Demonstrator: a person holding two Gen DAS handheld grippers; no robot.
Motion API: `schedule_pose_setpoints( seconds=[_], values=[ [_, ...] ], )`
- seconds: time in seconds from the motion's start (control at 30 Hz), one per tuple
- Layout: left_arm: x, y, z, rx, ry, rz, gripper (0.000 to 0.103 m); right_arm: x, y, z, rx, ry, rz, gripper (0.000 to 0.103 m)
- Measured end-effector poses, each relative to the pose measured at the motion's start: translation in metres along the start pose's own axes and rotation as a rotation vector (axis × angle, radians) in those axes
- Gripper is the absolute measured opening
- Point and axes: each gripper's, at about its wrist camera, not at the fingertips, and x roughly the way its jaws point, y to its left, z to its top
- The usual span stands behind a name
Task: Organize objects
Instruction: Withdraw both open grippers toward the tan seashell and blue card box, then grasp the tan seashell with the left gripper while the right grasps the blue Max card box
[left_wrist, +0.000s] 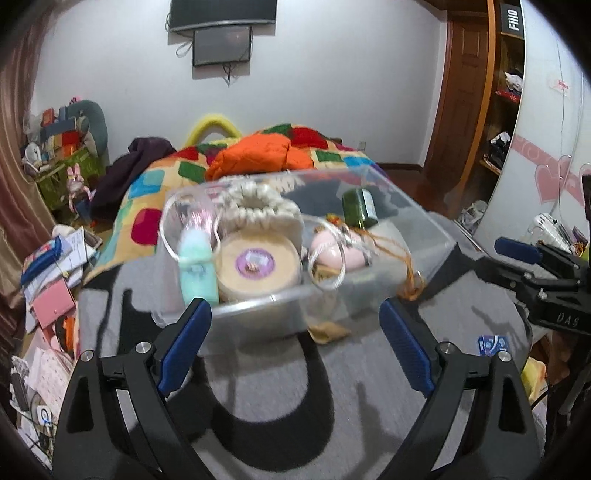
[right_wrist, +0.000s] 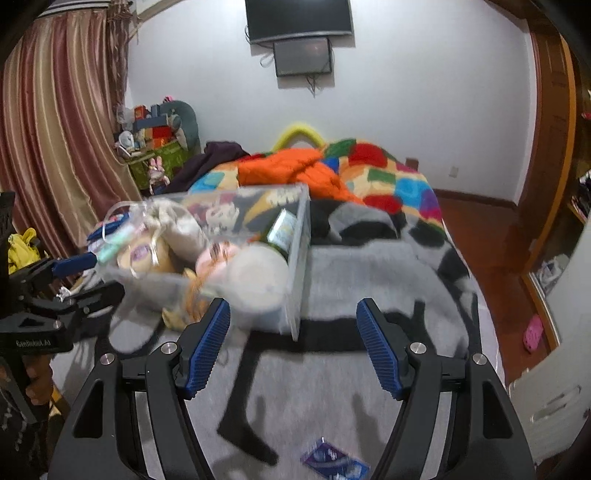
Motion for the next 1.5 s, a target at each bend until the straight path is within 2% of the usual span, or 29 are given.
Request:
schedule_pose_setpoints(
  seconds=[0.27, 0.4, 0.6, 0.63, 0.73, 0.93, 1.13, 1.37, 1.5],
  values=[
    [0.003, -0.007, -0.015, -0.019, 0.042, -0.023, 0.093, 0.000, -0.005, -0.036, 0.016, 0.074, -0.038, 0.068],
    [0.014, -0.011, -0.022, -0.046, 0.077, -0.017, 0.093, -0.002, -0.007, -0.052, 0.028, 0.097, -0.062, 0.068],
    [0.025, -0.017, -0.027, -0.058, 0.087, 0.002, 0.093, -0.006, -0.014, -0.070, 0.074, 0.119, -0.071, 0.068],
    [0.027, -0.017, -0.028, -0.063, 0.090, 0.002, 0.091, -0.006, -0.016, -0.073, 0.082, 0.124, -0.072, 0.068],
    [0.034, -0.020, -0.029, -0.070, 0.114, -0.011, 0.077, -0.007, -0.020, -0.080, 0.112, 0.135, -0.074, 0.068],
    [0.047, -0.016, -0.031, -0.116, 0.172, -0.023, 0.063, -0.007, -0.024, -0.092, 0.145, 0.151, -0.078, 0.068],
    [0.053, -0.014, -0.029, -0.164, 0.191, -0.046, 0.061, -0.008, -0.020, -0.097, 0.132, 0.153, -0.074, 0.068],
    [0.058, -0.022, -0.026, -0.188, 0.187, -0.022, 0.061, -0.008, -0.020, -0.099, 0.144, 0.146, -0.084, 0.067],
    [0.061, -0.024, -0.022, -0.203, 0.186, -0.008, 0.061, -0.008, -0.019, -0.099, 0.135, 0.139, -0.108, 0.060]
  ],
)
